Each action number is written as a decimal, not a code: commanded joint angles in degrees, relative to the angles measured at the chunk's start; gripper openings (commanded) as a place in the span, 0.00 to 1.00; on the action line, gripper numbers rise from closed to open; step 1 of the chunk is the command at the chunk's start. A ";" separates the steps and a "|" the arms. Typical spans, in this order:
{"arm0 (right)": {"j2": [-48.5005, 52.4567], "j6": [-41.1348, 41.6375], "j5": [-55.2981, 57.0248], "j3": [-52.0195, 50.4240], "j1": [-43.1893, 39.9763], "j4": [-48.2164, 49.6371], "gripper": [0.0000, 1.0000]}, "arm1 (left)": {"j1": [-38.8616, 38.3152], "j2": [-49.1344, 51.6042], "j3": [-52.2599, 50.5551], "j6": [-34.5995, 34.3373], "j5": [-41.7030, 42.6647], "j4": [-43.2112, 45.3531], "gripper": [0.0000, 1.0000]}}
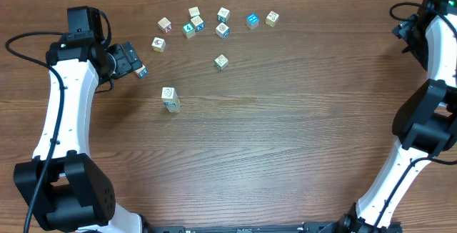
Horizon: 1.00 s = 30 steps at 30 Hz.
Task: Form a tower
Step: 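Raise the open left gripper up-left away from the stack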
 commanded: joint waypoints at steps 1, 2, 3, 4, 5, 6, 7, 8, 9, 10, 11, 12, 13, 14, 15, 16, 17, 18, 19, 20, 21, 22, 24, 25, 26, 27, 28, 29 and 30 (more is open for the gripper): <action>0.39 -0.02 0.79 0.85 0.04 0.17 1.00 | -0.11 0.17 1.03 -0.57 0.28 -0.13 0.99; 0.39 -0.02 0.81 0.85 0.04 0.20 1.00 | -0.11 0.17 1.03 -0.57 0.28 -0.11 1.00; 0.39 -0.02 0.79 0.85 0.04 0.20 1.00 | -0.11 0.17 1.03 -0.57 0.28 -0.13 0.99; 0.39 -0.02 0.81 0.85 0.04 0.17 1.00 | -0.11 0.17 1.03 -0.59 0.28 -0.11 1.00; 0.39 -0.02 0.81 0.85 0.04 0.20 1.00 | -0.11 0.17 1.03 -0.59 0.28 -0.13 1.00; 0.39 -0.02 0.79 0.85 0.04 0.17 1.00 | -0.11 0.17 1.03 -0.57 0.28 -0.11 1.00; 0.39 -0.02 0.81 0.85 0.04 0.20 1.00 | -0.11 0.17 1.03 -0.59 0.28 -0.13 1.00; 0.39 -0.02 0.81 0.85 0.04 0.17 1.00 | -0.11 0.17 1.03 -0.57 0.28 -0.13 0.99; 0.39 -0.02 0.81 0.85 0.04 0.17 1.00 | -0.11 0.17 1.03 -0.59 0.28 -0.13 1.00; 0.39 -0.02 0.81 0.85 0.04 0.17 1.00 | -0.11 0.17 1.03 -0.59 0.28 -0.13 1.00; 0.39 -0.02 0.81 0.85 0.04 0.17 1.00 | -0.11 0.17 1.03 -0.57 0.28 -0.13 0.99; 0.39 -0.02 0.81 0.85 0.04 0.17 1.00 | -0.11 0.17 1.03 -0.59 0.28 -0.13 1.00; 0.39 -0.02 0.81 0.85 0.04 0.20 1.00 | -0.11 0.17 1.03 -0.59 0.28 -0.13 1.00; 0.39 -0.02 0.79 0.85 0.04 0.17 1.00 | -0.11 0.17 1.03 -0.59 0.28 -0.13 1.00; 0.39 -0.02 0.79 0.85 0.04 0.17 1.00 | -0.11 0.17 1.03 -0.57 0.28 -0.13 1.00; 0.39 -0.02 0.79 0.85 0.04 0.17 1.00 | -0.11 0.17 1.03 -0.57 0.28 -0.13 0.99; 0.39 -0.02 0.81 0.85 0.04 0.17 1.00 | -0.11 0.17 1.03 -0.57 0.28 -0.13 1.00; 0.39 -0.02 0.79 0.85 0.04 0.20 1.00 | -0.11 0.17 1.03 -0.57 0.28 -0.13 1.00; 0.39 -0.02 0.79 0.85 0.04 0.20 1.00 | -0.11 0.17 1.03 -0.57 0.28 -0.13 1.00; 0.39 -0.02 0.81 0.85 0.04 0.20 1.00 | -0.11 0.17 1.03 -0.57 0.28 -0.13 0.99; 0.39 -0.02 0.81 0.85 0.04 0.17 1.00 | -0.11 0.24 1.01 -0.57 0.28 -0.22 1.00; 0.39 -0.02 0.79 0.85 0.04 0.17 1.00 | -0.11 0.63 0.98 -0.57 0.26 -0.24 1.00; 0.39 -0.02 0.81 0.85 0.04 0.17 1.00 | -0.11 0.79 0.98 -0.57 0.26 -0.17 0.99; 0.39 -0.02 0.81 0.87 0.04 0.17 1.00 | -0.11 0.79 0.98 -0.57 0.28 -0.20 1.00; 0.39 -0.02 0.79 0.87 0.04 0.17 1.00 | -0.11 0.81 0.98 -0.57 0.28 -0.17 0.99; 0.39 -0.02 0.81 0.85 0.04 0.20 1.00 | -0.11 0.81 0.98 -0.57 0.28 -0.20 1.00; 0.39 -0.02 0.81 0.85 0.04 0.20 1.00 | -0.11 0.81 0.98 -0.57 0.28 -0.17 0.99; 0.39 -0.02 0.81 0.85 0.04 0.20 1.00 | -0.11 0.81 0.98 -0.59 0.28 -0.20 1.00; 0.39 -0.02 0.81 0.85 0.04 0.17 1.00 | -0.11 0.81 0.98 -0.57 0.28 -0.20 0.99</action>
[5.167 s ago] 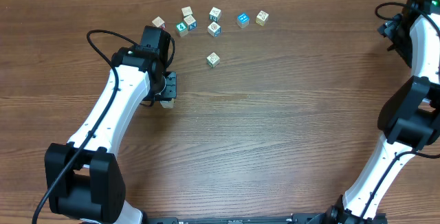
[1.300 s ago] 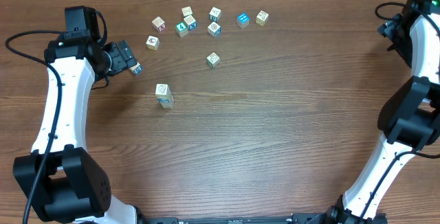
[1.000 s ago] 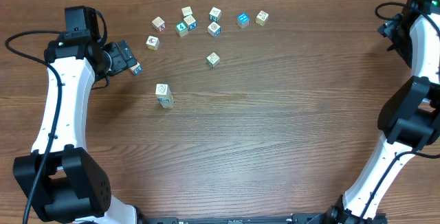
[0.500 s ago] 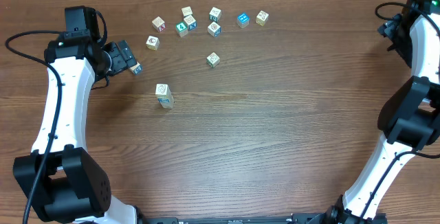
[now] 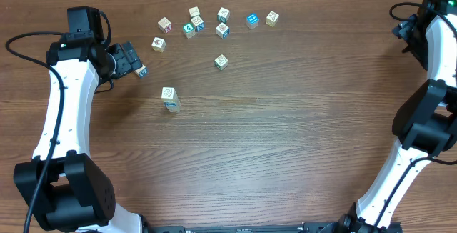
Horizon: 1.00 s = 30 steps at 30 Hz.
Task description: Form a tower
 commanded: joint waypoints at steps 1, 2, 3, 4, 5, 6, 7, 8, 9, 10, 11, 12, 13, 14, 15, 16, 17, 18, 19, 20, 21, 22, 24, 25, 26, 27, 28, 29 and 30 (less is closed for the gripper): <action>0.39 -0.04 0.79 0.85 0.04 0.17 1.00 | -0.11 0.81 0.98 -0.57 0.28 -0.17 1.00; 0.39 -0.04 0.81 0.85 0.04 0.17 1.00 | -0.11 0.81 0.98 -0.55 0.28 -0.17 1.00; 0.39 -0.04 0.81 0.87 0.04 0.20 1.00 | -0.11 0.81 0.98 -0.57 0.28 -0.20 0.99; 0.39 -0.04 0.79 0.87 0.04 0.17 1.00 | -0.11 0.81 0.98 -0.55 0.28 -0.20 1.00; 0.39 -0.04 0.81 0.85 0.04 0.20 1.00 | -0.11 0.83 0.98 -0.55 0.28 -0.17 1.00; 0.39 -0.04 0.81 0.87 0.04 0.17 1.00 | -0.11 0.83 0.98 -0.57 0.28 -0.20 1.00; 0.39 -0.04 0.81 0.85 0.04 0.17 1.00 | -0.11 1.09 0.94 -0.57 0.28 -0.20 1.00; 0.39 -0.04 0.81 0.85 0.04 0.17 1.00 | -0.11 1.27 0.92 -0.55 0.28 -0.20 1.00; 0.39 -0.04 0.81 0.85 0.04 0.17 1.00 | -0.11 1.40 0.92 -0.57 0.28 -0.20 1.00; 0.39 -0.04 0.81 0.85 0.04 0.17 1.00 | -0.11 1.40 0.92 -0.55 0.28 -0.20 1.00; 0.39 -0.04 0.81 0.85 0.04 0.17 1.00 | -0.11 1.40 0.92 -0.55 0.28 -0.15 1.00; 0.39 -0.04 0.81 0.87 0.04 0.17 1.00 | -0.11 1.40 0.92 -0.55 0.28 -0.11 1.00; 0.39 -0.02 0.81 0.85 0.04 0.20 1.00 | -0.11 1.40 0.92 -0.57 0.28 -0.09 0.99; 0.39 -0.04 0.81 0.85 0.04 0.17 1.00 | -0.11 1.40 0.92 -0.55 0.28 -0.07 0.99; 0.39 -0.04 0.81 0.85 0.04 0.20 1.00 | -0.11 1.40 0.92 -0.55 0.28 -0.04 0.99; 0.39 -0.04 0.79 0.85 0.04 0.20 1.00 | -0.11 1.40 0.92 -0.55 0.28 0.15 1.00; 0.39 -0.04 0.81 0.87 0.04 0.17 1.00 | -0.13 1.40 0.92 -0.55 0.28 0.61 1.00; 0.39 -0.04 0.81 0.85 0.04 0.20 1.00 | -0.13 1.40 0.92 -0.55 0.28 1.20 1.00; 0.39 -0.04 0.81 0.85 0.04 0.17 1.00 | -0.13 1.40 0.92 -0.55 0.26 1.92 1.00; 0.39 -0.04 0.81 0.85 0.04 0.17 1.00 | -0.13 1.38 0.92 -0.55 0.28 3.23 1.00; 0.39 -0.04 0.81 0.85 0.04 0.17 1.00 | -0.13 1.38 0.92 -0.55 0.28 4.50 1.00; 0.39 -0.04 0.79 0.85 0.04 0.17 1.00 | -0.13 1.38 0.92 -0.55 0.28 5.73 1.00; 0.39 -0.04 0.81 0.85 0.04 0.17 1.00 | -0.13 1.38 0.92 -0.55 0.28 7.91 0.99; 0.39 -0.04 0.79 0.85 0.04 0.17 1.00 | -0.13 1.38 0.92 -0.55 0.28 9.16 1.00; 0.39 -0.04 0.81 0.85 0.04 0.20 1.00 | -0.13 1.38 0.92 -0.55 0.28 10.47 0.99; 0.39 -0.04 0.81 0.87 0.04 0.20 1.00 | -0.13 1.38 0.92 -0.57 0.28 11.78 1.00; 0.39 -0.04 0.81 0.85 0.04 0.17 1.00 | -0.17 1.38 0.92 -0.55 0.28 12.66 0.99; 0.39 -0.04 0.79 0.85 0.04 0.20 1.00 | -0.31 1.38 0.92 -0.55 0.28 13.97 0.99; 0.39 -0.04 0.79 0.87 0.04 0.17 1.00 | -0.46 1.38 0.92 -0.57 0.28 14.71 0.99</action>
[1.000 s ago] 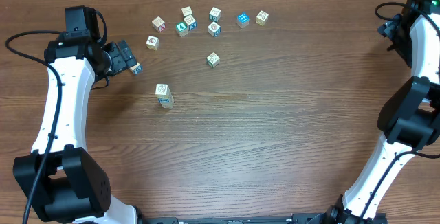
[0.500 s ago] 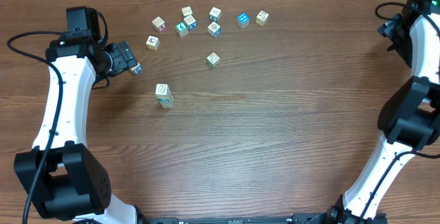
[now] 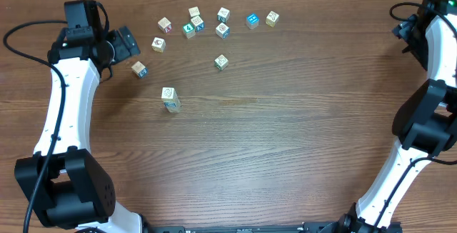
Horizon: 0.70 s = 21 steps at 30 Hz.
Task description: Form a tower
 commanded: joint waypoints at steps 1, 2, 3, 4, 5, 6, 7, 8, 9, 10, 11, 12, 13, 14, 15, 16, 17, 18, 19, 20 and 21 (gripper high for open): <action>0.39 -0.04 0.81 0.85 0.04 0.13 1.00 | -0.52 0.31 0.90 -0.52 0.28 2.62 1.00; 0.39 -0.04 0.81 0.85 0.04 0.13 1.00 | -0.70 0.31 0.90 -0.52 0.28 3.37 1.00; 0.39 -0.04 0.79 0.87 0.04 0.11 1.00 | -0.85 0.31 0.90 -0.55 0.28 3.96 1.00; 0.39 -0.04 0.81 0.85 0.04 0.11 1.00 | -1.05 0.31 0.90 -0.55 0.28 4.44 1.00; 0.39 -0.04 0.81 0.85 0.04 0.11 1.00 | -1.25 0.28 0.90 -0.52 0.28 5.09 1.00; 0.39 -0.04 0.79 0.85 0.04 0.13 1.00 | -1.57 0.28 0.90 -0.52 0.24 5.77 0.99; 0.39 -0.04 0.79 0.85 0.04 0.11 1.00 | -1.90 0.17 0.90 -0.52 0.28 6.56 1.00; 0.39 -0.04 0.81 0.87 0.04 0.13 1.00 | -2.36 0.13 0.90 -0.52 0.26 7.87 1.00; 0.39 -0.04 0.81 0.85 0.04 0.13 1.00 | -2.64 0.09 0.90 -0.52 0.28 8.98 0.99; 0.39 -0.02 0.79 0.85 0.04 0.13 1.00 | -3.08 0.09 0.90 -0.52 0.28 10.67 1.00; 0.39 -0.04 0.79 0.85 0.04 0.11 1.00 | -3.45 0.09 0.90 -0.52 0.26 12.02 0.99; 0.39 -0.04 0.79 0.85 0.04 0.11 1.00 | -3.72 0.09 0.90 -0.52 0.28 12.90 1.00; 0.39 -0.04 0.81 0.85 0.04 0.13 1.00 | -3.96 0.07 0.90 -0.52 0.28 13.51 1.00; 0.39 -0.04 0.79 0.85 0.04 0.11 1.00 | -4.20 0.07 0.90 -0.52 0.28 13.94 0.99; 0.39 -0.04 0.81 0.85 0.04 0.11 1.00 | -4.26 0.07 0.90 -0.52 0.28 14.10 1.00; 0.39 -0.04 0.81 0.85 0.04 0.11 1.00 | -4.28 0.07 0.90 -0.52 0.28 14.08 1.00; 0.39 -0.04 0.81 0.85 0.04 0.11 1.00 | -4.28 0.07 0.90 -0.52 0.28 14.08 1.00; 0.39 -0.04 0.79 0.85 0.04 0.11 1.00 | -4.28 0.07 0.90 -0.52 0.28 14.08 1.00; 0.39 -0.04 0.79 0.85 0.04 0.11 1.00 | -4.26 -0.07 0.90 -0.52 0.28 14.12 0.99; 0.39 -0.04 0.81 0.87 0.04 0.13 1.00 | -4.17 -0.09 0.90 -0.52 0.28 14.12 1.00; 0.39 -0.04 0.79 0.87 0.04 0.13 1.00 | -4.17 -0.28 0.90 -0.52 0.26 14.21 1.00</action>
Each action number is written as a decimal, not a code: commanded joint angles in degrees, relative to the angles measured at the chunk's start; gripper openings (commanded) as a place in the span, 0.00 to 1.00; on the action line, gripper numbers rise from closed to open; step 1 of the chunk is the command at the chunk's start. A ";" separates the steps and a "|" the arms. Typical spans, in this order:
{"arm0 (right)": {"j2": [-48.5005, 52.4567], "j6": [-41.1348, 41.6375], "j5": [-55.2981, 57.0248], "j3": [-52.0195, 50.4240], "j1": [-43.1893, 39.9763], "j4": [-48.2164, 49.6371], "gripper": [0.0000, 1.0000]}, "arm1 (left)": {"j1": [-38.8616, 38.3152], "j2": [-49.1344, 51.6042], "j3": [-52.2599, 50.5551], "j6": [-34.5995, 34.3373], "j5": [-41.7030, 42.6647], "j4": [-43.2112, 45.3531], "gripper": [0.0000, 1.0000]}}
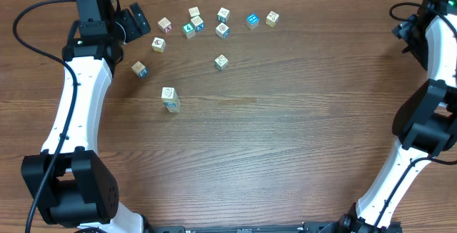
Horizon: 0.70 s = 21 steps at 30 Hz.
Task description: Form a tower
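Observation:
A short tower of two blocks (pixel 170 98) stands left of the table's middle. A single wooden block with blue marks (pixel 139 69) lies on the table up and to the left of it. My left gripper (pixel 137 20) is at the far left near the back edge. It looks open and empty, well clear of that block and just left of two loose blocks (pixel 165 24) (pixel 158 44). My right gripper (pixel 401 30) is held up at the far right edge, too small and dark to read.
Several more loose blocks lie in a scatter along the back, among them a blue one (pixel 252 21), a tan one (pixel 272 18) and a lone one (pixel 221 62) nearer the middle. The table's back edge runs just behind my left gripper.
My left gripper has moved from beside the blue-marked block toward the back edge and a little right. The block stays where it lay. The right arm has not moved.
At the two oldest moments my left gripper was down at the blue-marked block left of the tower, with its fingers on or around it. Then the gripper stood back from the block, which lay free on the table. Now the gripper is farther back still.

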 commanded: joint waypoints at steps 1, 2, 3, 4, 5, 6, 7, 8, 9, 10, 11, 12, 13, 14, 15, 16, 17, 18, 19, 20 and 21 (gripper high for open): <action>0.39 -0.02 0.81 0.85 0.02 0.13 1.00 | 0.11 -0.59 0.85 -0.52 0.24 0.61 1.00; 0.39 -0.02 0.79 0.87 0.02 0.15 1.00 | 0.11 -0.92 0.85 -0.52 0.24 1.38 0.99; 0.39 -0.02 0.81 0.85 0.02 0.15 1.00 | 0.09 -1.31 0.85 -0.52 0.24 2.86 1.00; 0.39 -0.02 0.81 0.85 0.02 0.13 1.00 | 0.09 -1.84 0.85 -0.52 0.24 4.76 1.00; 0.39 -0.02 0.81 0.85 0.02 0.13 1.00 | 0.11 -2.36 0.85 -0.52 0.24 6.69 0.99; 0.39 -0.02 0.81 0.87 0.02 0.13 1.00 | 0.11 -2.91 0.85 -0.52 0.24 8.11 1.00; 0.39 -0.02 0.79 0.85 0.02 0.15 1.00 | 0.11 -3.69 0.85 -0.52 0.24 9.66 0.99; 0.39 -0.02 0.81 0.85 0.02 0.13 1.00 | 0.11 -4.33 0.85 -0.52 0.24 10.40 1.00; 0.39 -0.02 0.81 0.85 0.02 0.15 1.00 | 0.09 -5.09 0.85 -0.52 0.24 10.82 1.00; 0.39 -0.02 0.79 0.85 0.02 0.13 1.00 | 0.09 -5.68 0.85 -0.52 0.24 10.86 1.00; 0.39 -0.02 0.79 0.85 0.02 0.15 1.00 | 0.11 -6.36 0.85 -0.52 0.24 10.84 1.00; 0.39 -0.02 0.79 0.87 0.02 0.15 1.00 | 0.11 -7.02 0.85 -0.52 0.24 10.84 1.00; 0.39 -0.02 0.81 0.85 0.02 0.15 1.00 | 0.11 -7.65 0.85 -0.52 0.24 10.88 1.00; 0.39 -0.02 0.79 0.87 0.02 0.15 1.00 | 0.11 -8.26 0.85 -0.52 0.24 10.99 1.00; 0.39 -0.02 0.79 0.85 0.02 0.15 1.00 | 0.09 -8.92 0.85 -0.52 0.24 11.23 1.00; 0.39 -0.02 0.81 0.85 0.02 0.15 1.00 | 0.09 -9.38 0.85 -0.52 0.24 11.76 1.00; 0.39 -0.02 0.81 0.85 0.02 0.13 1.00 | 0.09 -9.92 0.85 -0.52 0.24 12.94 0.99; 0.39 -0.02 0.79 0.85 0.02 0.13 1.00 | 0.09 -10.43 0.85 -0.52 0.24 14.86 1.00; 0.39 -0.02 0.81 0.87 0.02 0.13 1.00 | 0.09 -10.73 0.85 -0.52 0.24 16.46 0.99; 0.39 -0.02 0.79 0.85 0.02 0.15 1.00 | 0.09 -10.97 0.85 -0.52 0.24 18.18 1.00; 0.39 -0.02 0.79 0.85 0.02 0.13 1.00 | 0.09 -11.26 0.85 -0.52 0.22 20.09 1.00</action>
